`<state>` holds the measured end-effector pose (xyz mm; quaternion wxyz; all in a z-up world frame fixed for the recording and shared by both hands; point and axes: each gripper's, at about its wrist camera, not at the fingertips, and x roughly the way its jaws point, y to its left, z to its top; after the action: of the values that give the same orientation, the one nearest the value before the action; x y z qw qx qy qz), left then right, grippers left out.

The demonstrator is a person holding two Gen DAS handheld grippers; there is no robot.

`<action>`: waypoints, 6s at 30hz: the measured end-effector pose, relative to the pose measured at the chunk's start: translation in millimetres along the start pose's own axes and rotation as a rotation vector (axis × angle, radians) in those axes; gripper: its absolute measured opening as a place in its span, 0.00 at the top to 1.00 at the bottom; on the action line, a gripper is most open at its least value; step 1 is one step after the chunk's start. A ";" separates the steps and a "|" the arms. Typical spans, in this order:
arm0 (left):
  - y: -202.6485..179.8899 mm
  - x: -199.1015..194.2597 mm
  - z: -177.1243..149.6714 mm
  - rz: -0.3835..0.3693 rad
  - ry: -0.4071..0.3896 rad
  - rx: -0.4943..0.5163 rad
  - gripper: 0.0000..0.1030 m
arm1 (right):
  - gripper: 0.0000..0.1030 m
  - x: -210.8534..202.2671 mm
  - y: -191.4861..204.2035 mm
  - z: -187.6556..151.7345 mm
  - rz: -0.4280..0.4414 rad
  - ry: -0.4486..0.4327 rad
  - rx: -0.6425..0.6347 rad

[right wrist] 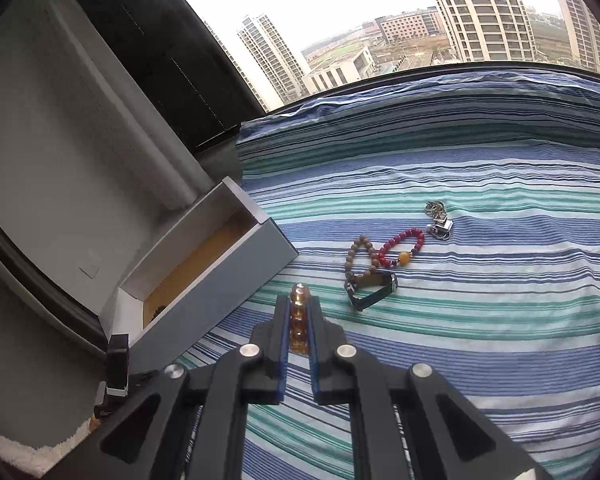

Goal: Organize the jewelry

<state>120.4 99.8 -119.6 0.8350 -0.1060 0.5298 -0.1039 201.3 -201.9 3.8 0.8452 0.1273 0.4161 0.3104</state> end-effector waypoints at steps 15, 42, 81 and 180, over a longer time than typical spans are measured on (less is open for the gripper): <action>-16.6 55.5 36.5 0.097 -0.021 0.164 0.93 | 0.92 -17.5 8.5 -93.3 0.027 0.030 0.063; 112.4 -207.6 99.2 0.250 -0.311 -0.273 0.94 | 0.92 93.4 216.8 70.1 0.309 0.064 -0.275; -46.1 -70.3 -0.6 0.123 -0.218 -0.032 0.10 | 0.34 33.6 45.7 -112.7 -0.487 0.023 -0.200; -103.9 25.8 -5.9 0.227 0.152 0.450 0.88 | 0.23 -11.9 -51.7 -141.6 -0.377 0.128 0.158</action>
<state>119.5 -7.3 -114.4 0.8018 0.1505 0.5630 -0.1323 106.6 -255.6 -101.2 0.8475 0.0933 0.5084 0.1206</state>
